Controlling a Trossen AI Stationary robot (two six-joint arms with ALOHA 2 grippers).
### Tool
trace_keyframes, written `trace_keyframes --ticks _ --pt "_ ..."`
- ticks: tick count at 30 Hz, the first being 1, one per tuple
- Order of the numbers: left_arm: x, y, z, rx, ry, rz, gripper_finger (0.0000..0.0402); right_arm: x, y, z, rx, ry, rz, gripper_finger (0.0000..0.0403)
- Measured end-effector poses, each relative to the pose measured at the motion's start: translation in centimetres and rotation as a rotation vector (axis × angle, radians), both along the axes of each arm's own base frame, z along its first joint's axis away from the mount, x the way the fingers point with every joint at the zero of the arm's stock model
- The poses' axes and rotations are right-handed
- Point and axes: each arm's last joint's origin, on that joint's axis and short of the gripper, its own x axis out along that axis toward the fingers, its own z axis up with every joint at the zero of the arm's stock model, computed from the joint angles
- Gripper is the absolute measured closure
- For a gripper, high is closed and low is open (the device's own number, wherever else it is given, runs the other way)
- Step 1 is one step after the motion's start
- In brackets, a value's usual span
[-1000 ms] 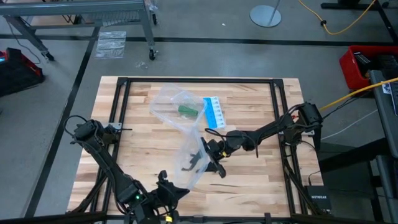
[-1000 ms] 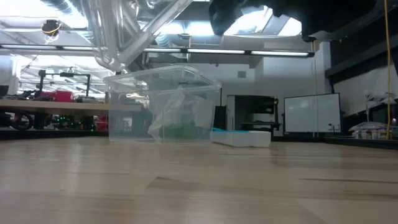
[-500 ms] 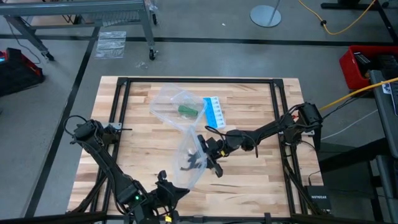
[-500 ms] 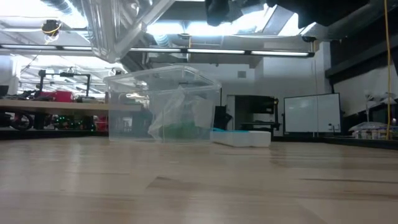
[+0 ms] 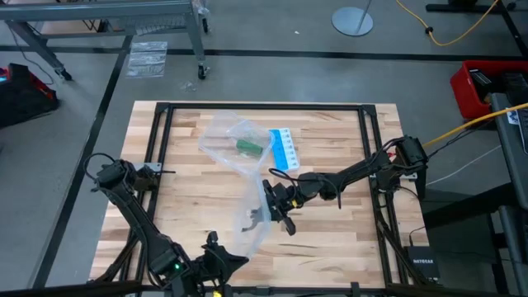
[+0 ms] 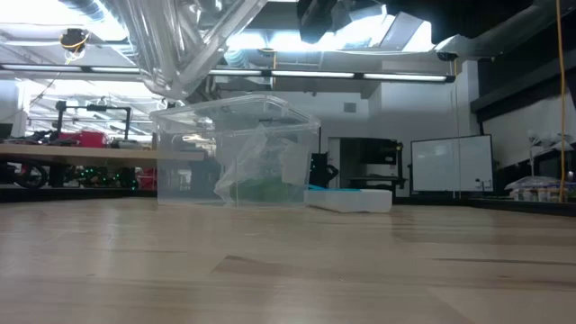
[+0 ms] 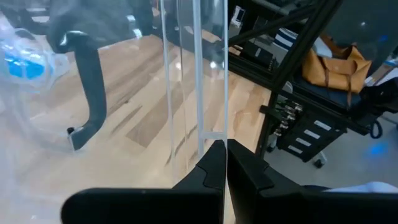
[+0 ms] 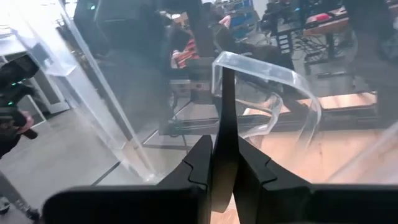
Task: Roll bandage
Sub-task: Close the transparent bin
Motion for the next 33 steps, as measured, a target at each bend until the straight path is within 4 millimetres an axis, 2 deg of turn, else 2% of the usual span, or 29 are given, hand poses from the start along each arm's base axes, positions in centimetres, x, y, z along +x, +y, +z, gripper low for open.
trace_keyframes --ticks 8,14,19,23,26,29,33 --pt "-0.1 0.0 0.0 0.003 -0.007 0.010 0.0389 0.0 0.1 -0.1 -0.003 0.009 0.026 0.0366" --pt "-0.3 0.1 0.1 0.119 -0.015 0.032 0.0387 -0.1 0.0 -0.3 -0.009 0.040 0.032 0.0366" --pt "-1.4 0.0 0.7 0.212 -0.086 0.114 0.0386 -0.6 -0.6 0.7 -0.055 0.063 0.043 0.0366" --pt "-2.4 -0.2 1.3 0.323 -0.137 0.178 0.0386 -1.5 -1.8 2.0 -0.113 0.105 0.020 0.0366" --pt "-3.0 -0.2 1.8 0.349 -0.182 0.229 0.0386 -2.2 -2.8 2.2 -0.164 0.169 0.004 0.0366" --pt "-3.3 -0.3 1.6 0.376 -0.178 0.231 0.0386 -2.8 -4.5 2.9 -0.180 0.229 -0.092 0.0366" --pt "-3.3 0.0 1.3 0.402 -0.164 0.232 0.0386 -3.5 -6.3 2.6 -0.200 0.347 -0.168 0.0366"
